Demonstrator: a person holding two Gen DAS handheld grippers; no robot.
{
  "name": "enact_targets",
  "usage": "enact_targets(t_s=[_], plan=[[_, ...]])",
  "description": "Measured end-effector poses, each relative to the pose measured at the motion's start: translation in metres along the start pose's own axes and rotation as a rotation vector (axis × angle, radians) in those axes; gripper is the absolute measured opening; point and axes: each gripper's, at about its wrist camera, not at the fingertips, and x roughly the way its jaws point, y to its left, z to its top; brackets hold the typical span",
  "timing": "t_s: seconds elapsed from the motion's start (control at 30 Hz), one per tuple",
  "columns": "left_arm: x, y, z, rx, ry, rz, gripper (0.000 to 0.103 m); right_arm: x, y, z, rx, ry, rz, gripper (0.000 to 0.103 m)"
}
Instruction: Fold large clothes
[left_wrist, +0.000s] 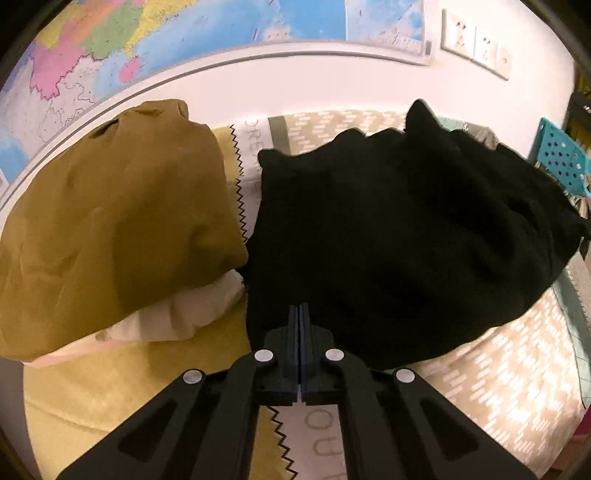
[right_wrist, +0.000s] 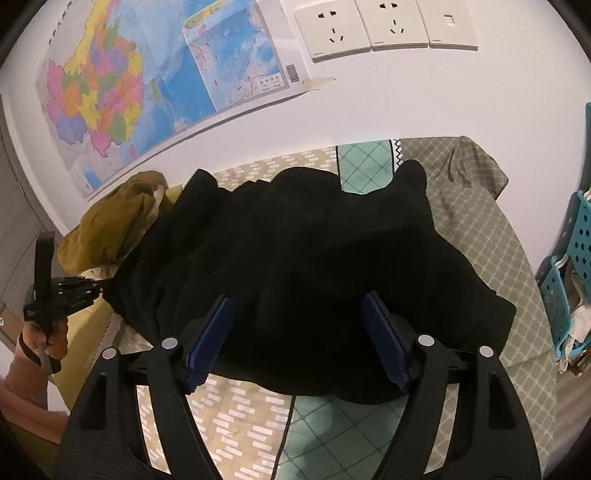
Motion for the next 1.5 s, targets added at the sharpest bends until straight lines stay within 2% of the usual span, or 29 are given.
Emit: enact_targets(t_s=[0.07,0.13,0.2,0.27,0.43,0.5,0.53,0.57,0.63,0.67,0.7,0.8,0.83,0.93,0.97,1.1,1.17,1.27,1.33,1.43,1.5], plan=[[-0.012,0.0,0.0,-0.026,-0.044,-0.044,0.004,-0.003,0.003,0.003,0.001,-0.006,-0.001,0.073],[-0.022,-0.005,0.002,-0.029,-0.074,-0.092,0.026,-0.007,0.009,0.005,-0.016,-0.022,0.005,0.074],[-0.03,-0.018,0.004,0.014,-0.118,-0.08,0.033,-0.008,0.02,0.009,-0.05,-0.031,0.019,0.074],[-0.036,-0.041,0.01,0.09,-0.147,-0.128,0.045,-0.003,0.033,0.013,-0.099,-0.029,0.005,0.074],[-0.012,-0.086,0.034,0.184,-0.127,-0.192,0.049,0.034,0.038,0.032,-0.104,0.023,-0.053,0.072],[0.002,-0.095,0.047,0.171,-0.095,-0.223,0.048,0.057,0.032,0.04,-0.094,0.071,-0.071,0.062],[0.015,-0.096,0.055,0.158,-0.065,-0.242,0.047,0.066,0.03,0.042,-0.092,0.088,-0.087,0.05],[0.025,-0.095,0.061,0.141,-0.046,-0.24,0.042,0.071,0.03,0.042,-0.099,0.098,-0.097,0.033],[0.045,-0.095,0.071,0.123,-0.005,-0.217,0.033,0.08,0.026,0.045,-0.112,0.117,-0.122,0.009],[0.053,-0.093,0.075,0.111,0.012,-0.193,0.026,0.078,0.023,0.048,-0.095,0.104,-0.114,0.004],[0.057,-0.093,0.077,0.102,0.024,-0.18,0.024,0.074,0.019,0.051,-0.083,0.084,-0.106,0.004],[0.069,-0.085,0.084,0.075,0.029,-0.111,0.023,0.058,0.011,0.061,-0.048,-0.012,-0.14,0.003],[0.073,-0.082,0.086,0.06,0.037,-0.116,0.023,0.06,0.008,0.062,-0.03,-0.015,-0.147,0.003],[0.072,-0.076,0.087,0.031,0.036,-0.137,0.023,0.091,0.0,0.055,-0.017,0.101,-0.154,0.007],[0.069,-0.075,0.086,0.03,0.021,-0.136,0.026,0.099,0.0,0.049,-0.03,0.132,-0.168,0.017],[0.049,-0.075,0.079,0.047,-0.034,-0.112,0.039,0.087,0.002,0.041,-0.013,0.103,-0.131,0.031],[0.039,-0.077,0.077,0.059,-0.063,-0.111,0.044,0.07,0.006,0.041,-0.015,0.066,-0.114,0.05],[0.024,-0.081,0.074,0.072,-0.101,-0.106,0.051,0.048,0.019,0.043,-0.048,0.028,-0.081,0.053],[0.018,-0.085,0.072,0.084,-0.123,-0.099,0.052,0.039,0.027,0.044,-0.072,0.019,-0.052,0.055],[0.015,-0.09,0.068,0.095,-0.122,-0.115,0.052,0.039,0.039,0.042,-0.091,0.039,-0.001,0.057],[0.023,-0.091,0.065,0.091,-0.106,-0.106,0.055,0.046,0.043,0.038,-0.106,0.065,-0.008,0.06]])
